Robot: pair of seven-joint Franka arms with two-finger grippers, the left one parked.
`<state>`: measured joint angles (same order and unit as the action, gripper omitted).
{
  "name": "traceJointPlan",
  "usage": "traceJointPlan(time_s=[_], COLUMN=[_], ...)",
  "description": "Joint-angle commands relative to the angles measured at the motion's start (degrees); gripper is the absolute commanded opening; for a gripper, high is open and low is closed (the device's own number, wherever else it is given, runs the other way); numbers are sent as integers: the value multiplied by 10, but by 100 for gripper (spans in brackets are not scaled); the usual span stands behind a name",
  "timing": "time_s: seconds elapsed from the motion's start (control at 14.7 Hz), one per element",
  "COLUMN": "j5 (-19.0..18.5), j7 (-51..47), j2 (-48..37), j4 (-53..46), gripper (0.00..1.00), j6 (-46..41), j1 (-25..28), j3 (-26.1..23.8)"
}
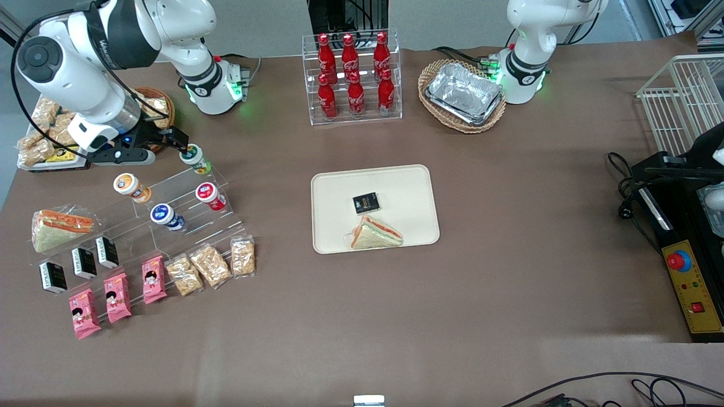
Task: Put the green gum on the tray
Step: 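Lower the right gripper around the green canister and close on it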
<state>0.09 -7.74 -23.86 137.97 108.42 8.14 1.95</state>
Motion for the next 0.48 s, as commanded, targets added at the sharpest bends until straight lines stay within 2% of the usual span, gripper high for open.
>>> traceJointPlan(time_s=[0.0, 0.41], j5=[-10, -10], j7=[-16, -34], j2=[-35, -36], j4=[62, 127], gripper=[100, 100], j6=[49, 133], j1=[3, 4], j3=[2, 2])
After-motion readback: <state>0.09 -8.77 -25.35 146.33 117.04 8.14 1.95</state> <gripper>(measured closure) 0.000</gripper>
